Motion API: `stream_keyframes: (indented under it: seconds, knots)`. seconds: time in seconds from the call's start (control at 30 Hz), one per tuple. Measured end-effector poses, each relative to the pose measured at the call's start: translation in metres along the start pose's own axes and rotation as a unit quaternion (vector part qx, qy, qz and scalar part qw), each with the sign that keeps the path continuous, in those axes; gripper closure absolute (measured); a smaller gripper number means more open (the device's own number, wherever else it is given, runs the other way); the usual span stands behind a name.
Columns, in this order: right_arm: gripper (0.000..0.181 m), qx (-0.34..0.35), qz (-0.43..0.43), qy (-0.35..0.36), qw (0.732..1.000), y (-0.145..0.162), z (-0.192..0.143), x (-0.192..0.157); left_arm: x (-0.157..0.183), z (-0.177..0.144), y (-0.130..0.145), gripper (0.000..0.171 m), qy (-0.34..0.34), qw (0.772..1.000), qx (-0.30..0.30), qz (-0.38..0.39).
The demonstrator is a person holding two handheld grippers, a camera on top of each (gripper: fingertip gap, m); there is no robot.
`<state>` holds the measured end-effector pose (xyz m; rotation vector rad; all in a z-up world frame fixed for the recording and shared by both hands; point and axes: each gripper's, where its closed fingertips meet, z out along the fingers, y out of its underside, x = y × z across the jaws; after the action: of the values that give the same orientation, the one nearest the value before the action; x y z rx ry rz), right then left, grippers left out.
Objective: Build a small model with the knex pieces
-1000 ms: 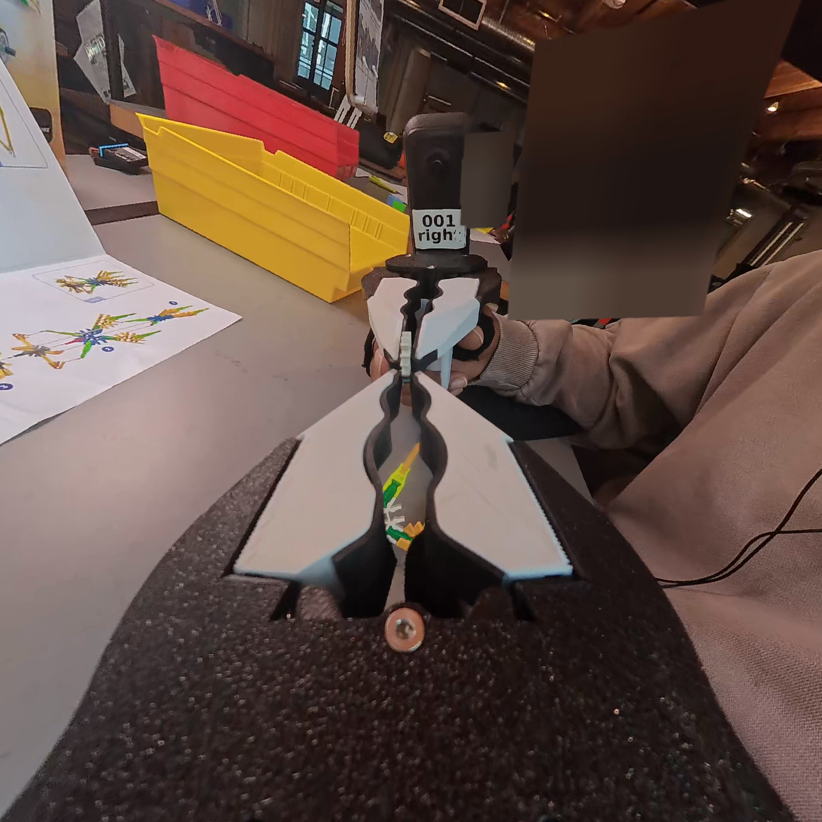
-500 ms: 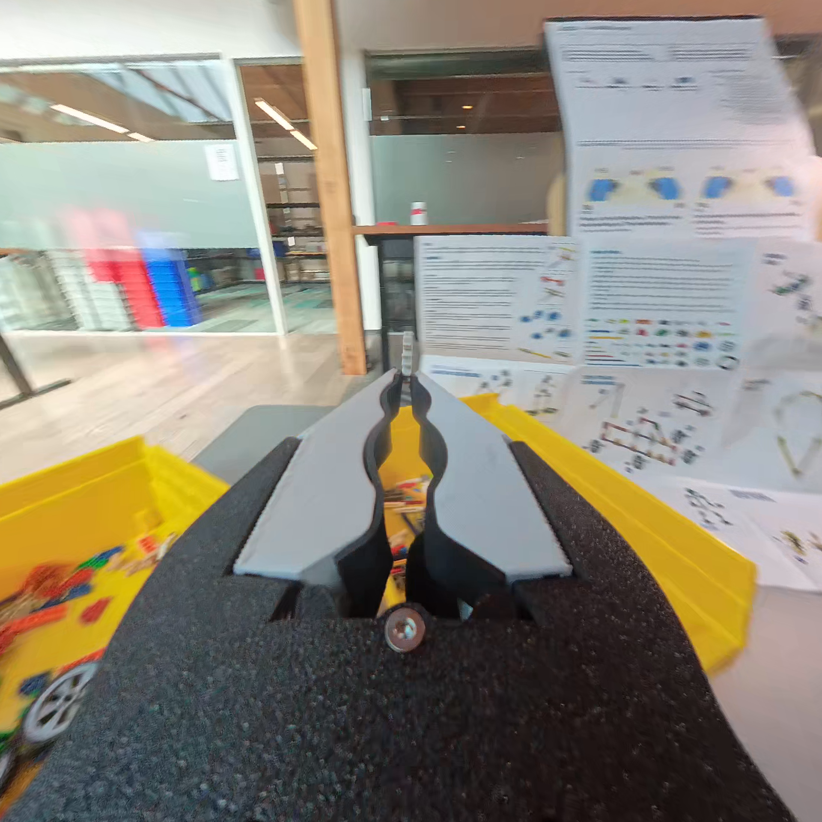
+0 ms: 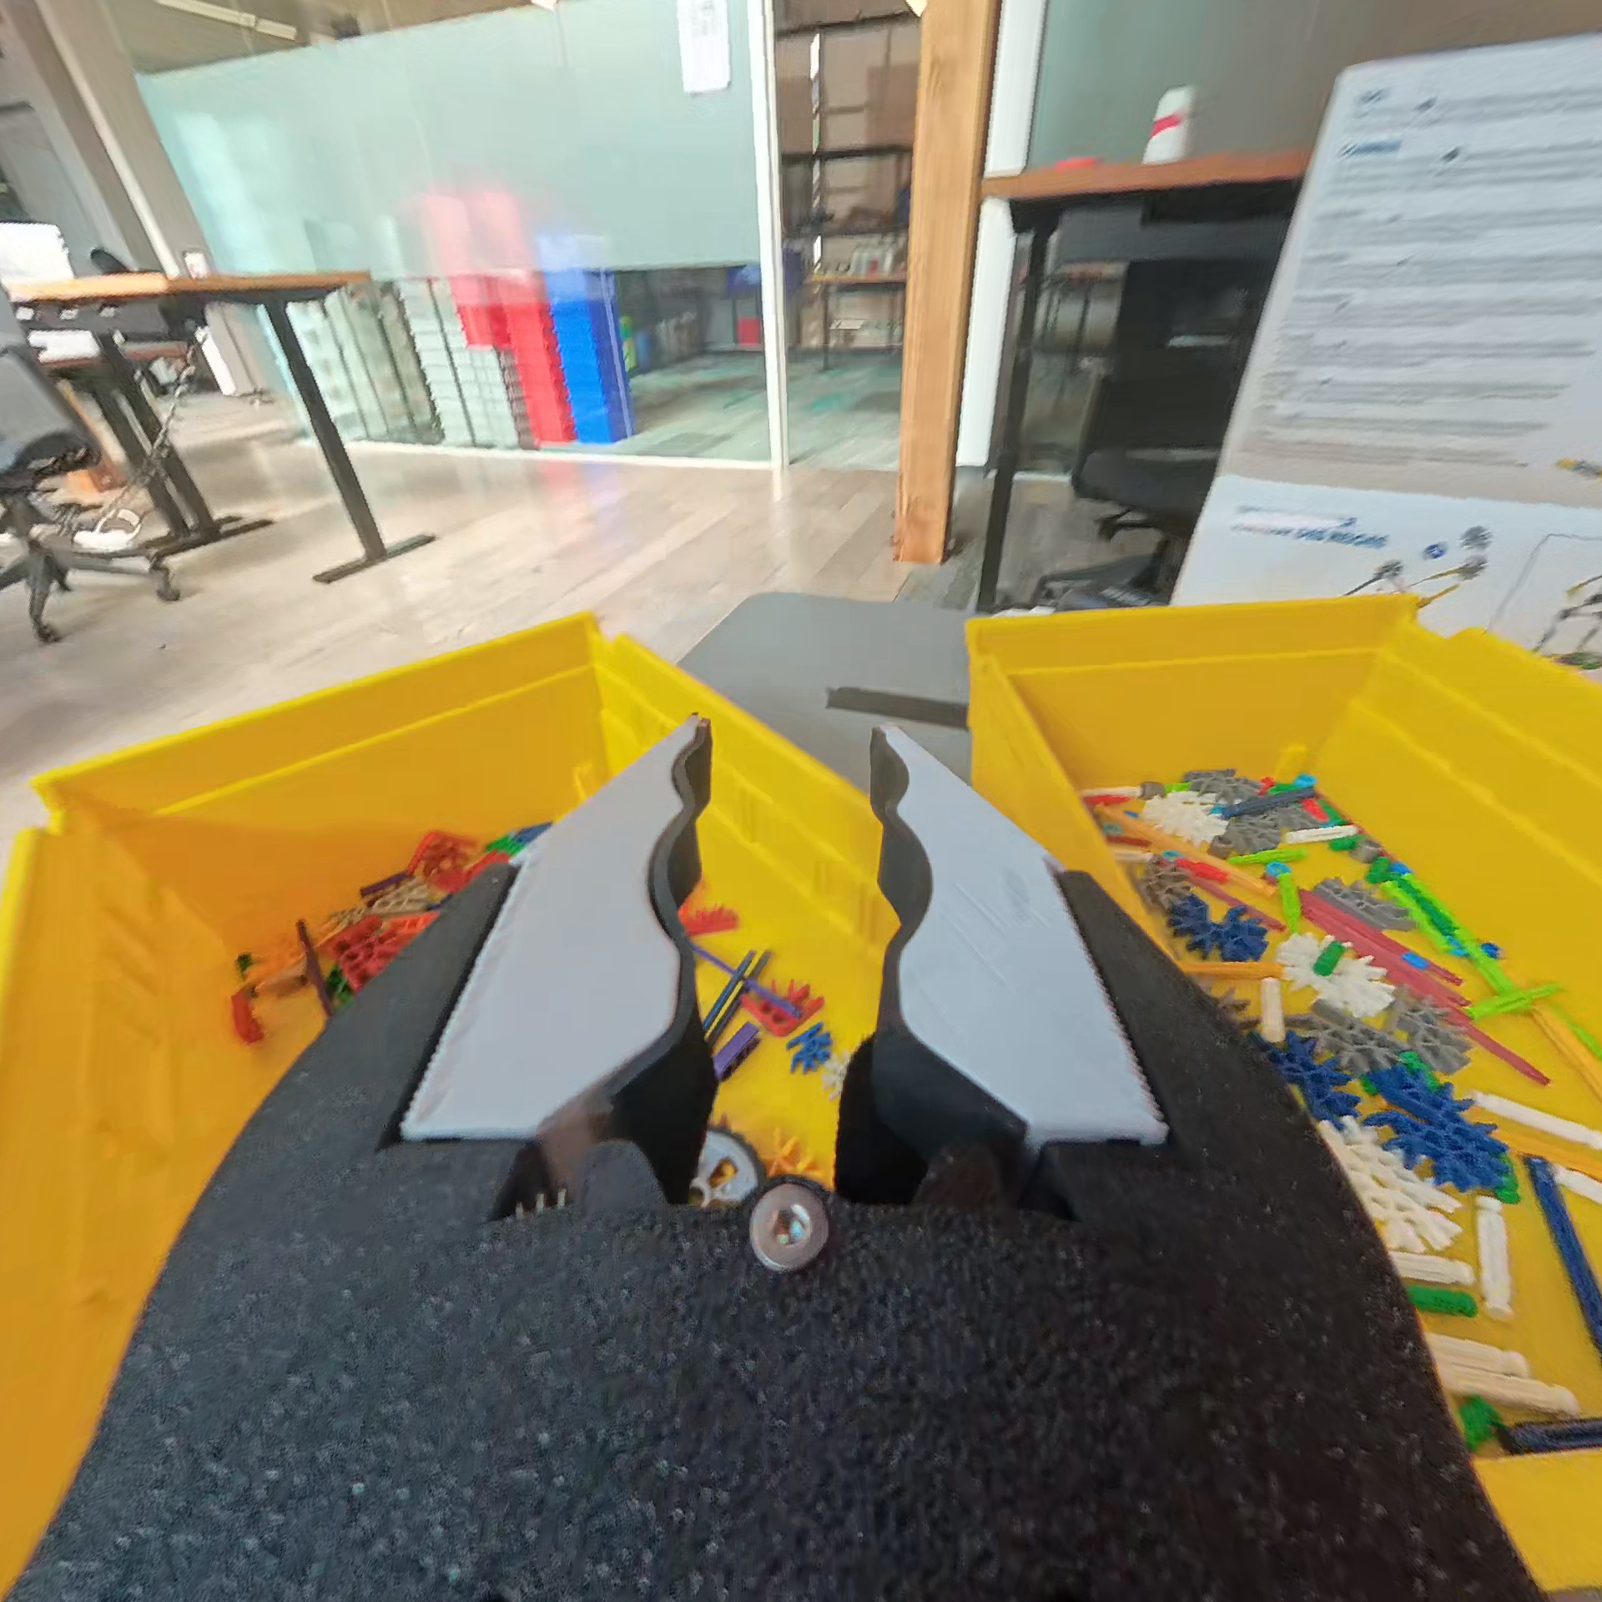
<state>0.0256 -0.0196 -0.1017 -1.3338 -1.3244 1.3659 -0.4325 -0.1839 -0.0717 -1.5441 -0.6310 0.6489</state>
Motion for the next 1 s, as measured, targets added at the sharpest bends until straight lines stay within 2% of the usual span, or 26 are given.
stream_keyframes:
  seconds: [0.13,0.23,0.3,0.37,0.43,0.53,0.63,0.77,0.9,1.0]
  knots:
    - [0.158,-0.047,-0.035,0.022,0.998,0.015,0.0,0.01,0.076,-0.033,-0.055,0.134,0.112,0.982,0.137,0.063]
    - [0.153,-0.123,-0.097,0.042,0.987,0.041,0.0,0.019,0.154,-0.066,-0.068,0.147,0.229,0.949,0.184,0.111]
    - [0.15,-0.155,-0.099,0.005,0.983,0.055,0.0,0.009,0.212,-0.091,-0.059,0.147,0.335,0.918,0.179,0.115]
    - [0.145,-0.147,-0.07,-0.034,0.986,0.055,0.002,-0.003,0.264,-0.117,-0.042,0.147,0.438,0.879,0.153,0.106]
    - [0.146,-0.144,-0.032,-0.06,0.987,0.055,0.003,-0.01,0.304,-0.143,-0.027,0.147,0.518,0.842,0.127,0.079]
    - [0.147,-0.171,-0.007,-0.052,0.984,0.066,0.005,-0.006,0.352,-0.178,0.002,0.147,0.612,0.787,0.064,0.047]
    - [0.154,-0.213,0.065,-0.03,0.974,0.082,0.009,-0.002,0.38,-0.2,0.028,0.145,0.655,0.752,0.015,0.065]
    - [0.165,-0.232,0.141,-0.066,0.96,0.093,0.013,-0.018,0.393,-0.213,0.047,0.145,0.677,0.731,-0.015,0.087]
    - [0.18,-0.188,0.158,-0.109,0.963,0.076,0.016,-0.029,0.395,-0.217,0.056,0.145,0.691,0.717,-0.039,0.086]
    - [0.18,-0.125,0.113,-0.143,0.975,0.05,0.012,-0.038,0.394,-0.226,0.057,0.141,0.725,0.682,-0.087,0.035]
